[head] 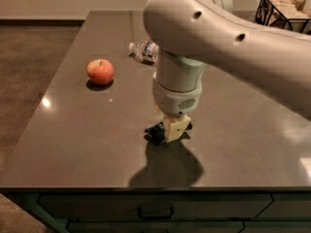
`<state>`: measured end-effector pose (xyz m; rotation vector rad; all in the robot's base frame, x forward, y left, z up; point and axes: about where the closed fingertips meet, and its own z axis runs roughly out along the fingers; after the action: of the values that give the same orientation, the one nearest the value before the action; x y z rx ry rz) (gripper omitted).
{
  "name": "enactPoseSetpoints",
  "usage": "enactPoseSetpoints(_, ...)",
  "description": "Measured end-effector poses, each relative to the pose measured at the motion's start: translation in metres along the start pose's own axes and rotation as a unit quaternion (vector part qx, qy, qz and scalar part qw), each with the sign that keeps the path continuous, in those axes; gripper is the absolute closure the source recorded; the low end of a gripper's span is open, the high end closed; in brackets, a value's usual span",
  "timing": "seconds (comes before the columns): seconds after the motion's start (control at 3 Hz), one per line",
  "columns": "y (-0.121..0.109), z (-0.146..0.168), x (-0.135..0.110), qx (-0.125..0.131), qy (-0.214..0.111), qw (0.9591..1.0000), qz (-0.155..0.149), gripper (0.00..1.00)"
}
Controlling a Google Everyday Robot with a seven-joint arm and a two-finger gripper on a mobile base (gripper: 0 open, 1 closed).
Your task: Move rxbar blueberry near apple
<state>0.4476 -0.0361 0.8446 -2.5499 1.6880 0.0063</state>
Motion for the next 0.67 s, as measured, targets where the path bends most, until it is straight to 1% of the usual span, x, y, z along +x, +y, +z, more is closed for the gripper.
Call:
enactPoseSetpoints(0.33,-0.019,-0.006,-0.027,0.012,-0.031,0.9984,0.046,1.0)
enactPoseSetpoints(0.67,-0.045,-0.008,-0.068,0.04,-0.06,0.9914,0.11,1.0)
